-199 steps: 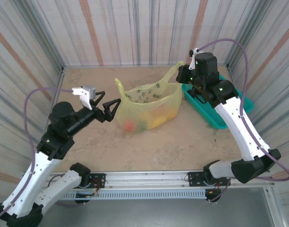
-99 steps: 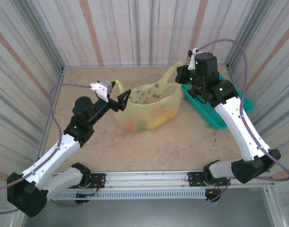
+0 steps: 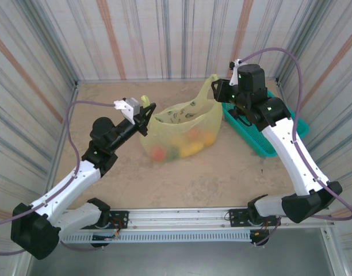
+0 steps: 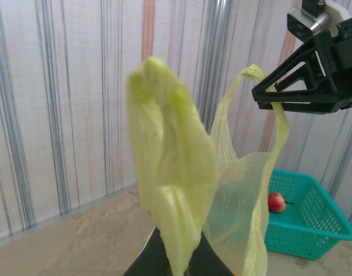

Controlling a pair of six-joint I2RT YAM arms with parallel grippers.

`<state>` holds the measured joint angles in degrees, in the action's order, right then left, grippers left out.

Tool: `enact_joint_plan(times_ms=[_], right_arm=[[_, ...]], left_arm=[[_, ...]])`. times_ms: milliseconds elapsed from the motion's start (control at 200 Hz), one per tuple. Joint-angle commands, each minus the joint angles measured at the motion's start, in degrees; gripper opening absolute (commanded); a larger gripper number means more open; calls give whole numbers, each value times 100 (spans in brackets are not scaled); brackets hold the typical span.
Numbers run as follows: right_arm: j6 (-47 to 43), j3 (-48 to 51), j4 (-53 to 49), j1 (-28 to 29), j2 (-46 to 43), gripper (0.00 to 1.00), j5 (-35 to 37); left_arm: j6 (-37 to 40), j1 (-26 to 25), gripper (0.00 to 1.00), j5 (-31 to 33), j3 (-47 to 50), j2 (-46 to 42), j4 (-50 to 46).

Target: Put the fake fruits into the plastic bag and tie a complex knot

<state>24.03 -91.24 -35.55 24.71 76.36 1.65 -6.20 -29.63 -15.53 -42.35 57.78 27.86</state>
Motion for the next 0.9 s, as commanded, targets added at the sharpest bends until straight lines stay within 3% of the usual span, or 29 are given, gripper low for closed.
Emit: enact_joint_plan(times_ms=[0,110,316,466,546,701,897], right_arm=[[-365,-286,-121,-28,-295,54,27],[-890,-533,-14,61,-461,55,-64],[-1618,-1403,-340,227,-57,51,-1233],[-1974,-2205,-712,859,520,47,-1464],[-1968,-2503,-989,1065,932,47,-1934],[-2060,-2529,-887,1548,1384,50,-2368],[-2074,-2253,-382,1743,1538,54,-2980]], left_arm=[[55,5,0,-164,-204,-3,-16],[52,1,0,-185,-245,-21,-171],[-116,-24,0,-297,-283,62,-164],[-148,-87,0,-273,-326,118,-180],[-175,-84,0,-391,-330,152,-113],[-299,-89,0,-537,-344,213,-10],[-404,-96,0,-573,-372,233,-8]])
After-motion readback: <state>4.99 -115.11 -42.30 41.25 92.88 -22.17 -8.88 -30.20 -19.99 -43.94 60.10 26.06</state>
